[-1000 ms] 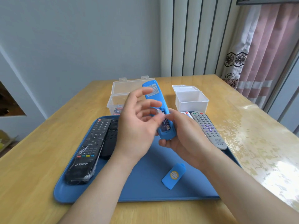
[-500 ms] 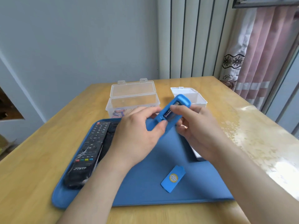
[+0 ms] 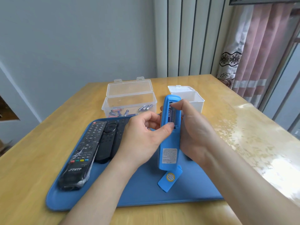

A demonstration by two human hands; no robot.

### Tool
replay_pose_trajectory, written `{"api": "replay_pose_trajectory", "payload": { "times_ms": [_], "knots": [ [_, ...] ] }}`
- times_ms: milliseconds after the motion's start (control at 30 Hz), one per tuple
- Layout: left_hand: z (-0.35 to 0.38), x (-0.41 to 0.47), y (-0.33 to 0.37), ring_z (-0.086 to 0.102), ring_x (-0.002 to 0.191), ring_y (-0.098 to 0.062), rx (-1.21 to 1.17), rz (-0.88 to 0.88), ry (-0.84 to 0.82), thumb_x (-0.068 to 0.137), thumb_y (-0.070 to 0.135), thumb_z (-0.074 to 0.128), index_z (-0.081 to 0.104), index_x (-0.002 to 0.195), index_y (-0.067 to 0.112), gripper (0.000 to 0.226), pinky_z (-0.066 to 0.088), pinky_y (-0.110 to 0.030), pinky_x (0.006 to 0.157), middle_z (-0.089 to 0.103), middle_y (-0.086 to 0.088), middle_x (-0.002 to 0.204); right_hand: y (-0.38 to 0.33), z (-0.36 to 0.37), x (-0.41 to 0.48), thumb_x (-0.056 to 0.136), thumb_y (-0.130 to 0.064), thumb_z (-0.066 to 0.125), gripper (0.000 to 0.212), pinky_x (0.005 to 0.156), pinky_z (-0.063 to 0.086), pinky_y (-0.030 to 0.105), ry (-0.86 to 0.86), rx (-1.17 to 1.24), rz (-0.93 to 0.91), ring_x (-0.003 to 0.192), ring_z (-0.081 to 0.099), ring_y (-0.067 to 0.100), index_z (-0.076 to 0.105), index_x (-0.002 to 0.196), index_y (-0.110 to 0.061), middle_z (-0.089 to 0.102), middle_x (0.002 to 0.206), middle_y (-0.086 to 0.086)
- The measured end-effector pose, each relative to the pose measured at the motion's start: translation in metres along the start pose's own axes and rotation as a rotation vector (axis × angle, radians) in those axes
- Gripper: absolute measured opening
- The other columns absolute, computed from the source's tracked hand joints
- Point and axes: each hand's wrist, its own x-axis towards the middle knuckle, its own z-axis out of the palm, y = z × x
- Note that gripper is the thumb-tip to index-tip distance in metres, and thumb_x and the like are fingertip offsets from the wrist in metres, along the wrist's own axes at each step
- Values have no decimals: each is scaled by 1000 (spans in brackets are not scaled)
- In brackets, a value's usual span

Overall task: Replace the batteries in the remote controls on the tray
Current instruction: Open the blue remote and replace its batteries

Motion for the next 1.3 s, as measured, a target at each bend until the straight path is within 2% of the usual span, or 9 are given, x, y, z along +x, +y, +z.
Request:
{"api": "replay_pose_trajectory", "payload": {
  "times_ms": [167, 267, 467, 700, 833, 967, 1067, 1200, 1300],
  "knots": [
    [-1, -2, 1, 41, 46, -3, 78, 70, 27, 72, 44, 78, 72, 82, 28, 20, 33, -16, 52, 68, 3, 73, -4, 1, -2, 85, -22, 55, 20, 68, 53, 35, 73, -146, -34, 68, 63, 26, 69, 86, -8, 68, 73, 9],
    [-1, -4, 4, 39, 45, -3, 98, 97, 31, 73, 39, 79, 73, 82, 31, 13, 29, -11, 49, 65, 5, 69, -4, 1, -2, 78, -27, 56, 20, 76, 52, 42, 133, -235, -61, 70, 61, 27, 69, 77, -12, 68, 73, 8],
    [3, -9, 8, 39, 40, 1, 173, 170, 49, 72, 40, 78, 74, 84, 31, 16, 26, -11, 45, 59, 12, 62, -4, 2, -3, 54, -37, 54, 35, 73, 45, 41, 185, -322, -79, 72, 59, 27, 72, 76, -16, 66, 75, 6],
    [7, -12, 11, 41, 44, 0, 162, 198, 66, 70, 41, 81, 73, 84, 28, 21, 26, -12, 48, 58, 14, 62, -16, 2, -8, 66, -23, 46, 16, 66, 38, 37, 77, -249, -100, 57, 48, 23, 56, 56, -14, 56, 61, 5],
    [9, -13, 11, 42, 46, 3, 187, 190, 88, 71, 40, 80, 69, 85, 29, 21, 27, -12, 50, 58, 15, 64, -20, -1, -6, 51, -25, 46, 30, 66, 37, 38, -18, -267, -57, 63, 47, 26, 54, 75, -9, 54, 68, 9],
    [10, -11, 6, 45, 51, 4, 216, 203, 137, 76, 37, 75, 62, 100, 31, 28, 31, -18, 55, 60, 17, 71, -20, 0, -8, 49, -17, 44, 13, 65, 37, 37, -108, -270, -99, 62, 47, 25, 52, 59, -15, 54, 65, 5],
    [7, -10, 1, 46, 57, 4, 328, 327, 166, 78, 33, 74, 45, 114, 38, 46, 33, -20, 57, 55, 18, 83, -15, -4, -4, 49, -18, 45, 29, 68, 38, 39, -90, -315, -113, 72, 49, 26, 52, 77, -15, 57, 73, 4],
    [6, -4, -6, 47, 65, 1, 376, 481, 209, 86, 30, 65, 62, 109, 26, 24, 38, -20, 61, 50, 14, 87, -7, -2, 0, 58, -17, 50, 19, 66, 37, 35, -127, -313, -86, 70, 46, 21, 48, 77, -14, 51, 73, 3],
    [6, 0, -8, 51, 66, 0, 56, 307, 161, 92, 26, 61, 66, 96, 18, 10, 42, -18, 62, 60, 10, 80, -3, -4, 5, 68, -19, 60, 15, 76, 44, 39, -140, -270, -62, 79, 57, 25, 61, 83, -14, 61, 82, 8]
  ]
}}
